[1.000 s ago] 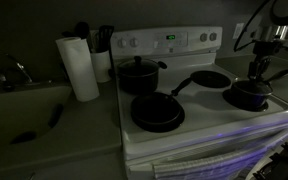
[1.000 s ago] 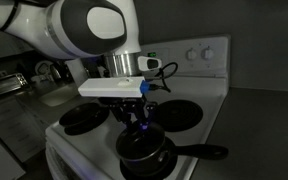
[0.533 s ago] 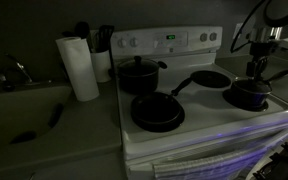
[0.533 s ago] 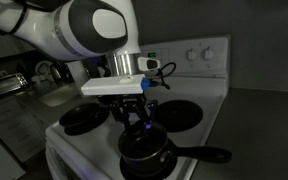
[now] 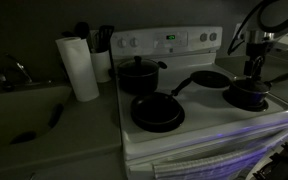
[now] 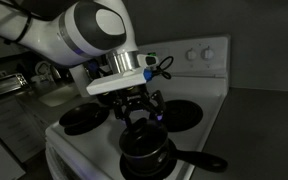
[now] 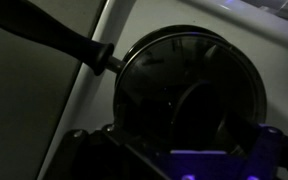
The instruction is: Take the lid from the stove and put it on the right black pot
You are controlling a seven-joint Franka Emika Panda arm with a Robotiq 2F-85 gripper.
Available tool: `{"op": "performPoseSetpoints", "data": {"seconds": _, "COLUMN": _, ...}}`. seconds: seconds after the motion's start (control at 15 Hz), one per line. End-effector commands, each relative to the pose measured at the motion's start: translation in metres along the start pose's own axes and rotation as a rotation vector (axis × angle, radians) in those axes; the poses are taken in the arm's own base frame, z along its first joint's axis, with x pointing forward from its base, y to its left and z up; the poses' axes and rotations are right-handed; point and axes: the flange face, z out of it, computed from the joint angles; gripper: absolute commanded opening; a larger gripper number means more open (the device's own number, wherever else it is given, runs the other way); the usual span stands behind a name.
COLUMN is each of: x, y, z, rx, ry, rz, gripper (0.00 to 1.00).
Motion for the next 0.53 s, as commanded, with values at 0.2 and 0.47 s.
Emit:
{"op": "performPoseSetpoints", "data": {"seconds": 0.2, "x": 0.007, "y": 0.002, "z": -0.051, "rx": -0.067, "ry": 0.055, "rz": -0.053, "gripper": 1.00}}
{"op": "performPoseSetpoints", "data": {"seconds": 0.47, "x": 0.005, "y": 0.007, "z": -0.081, "rx": -0.075, "ry": 0.124, "rz": -0.085, "gripper": 1.00}}
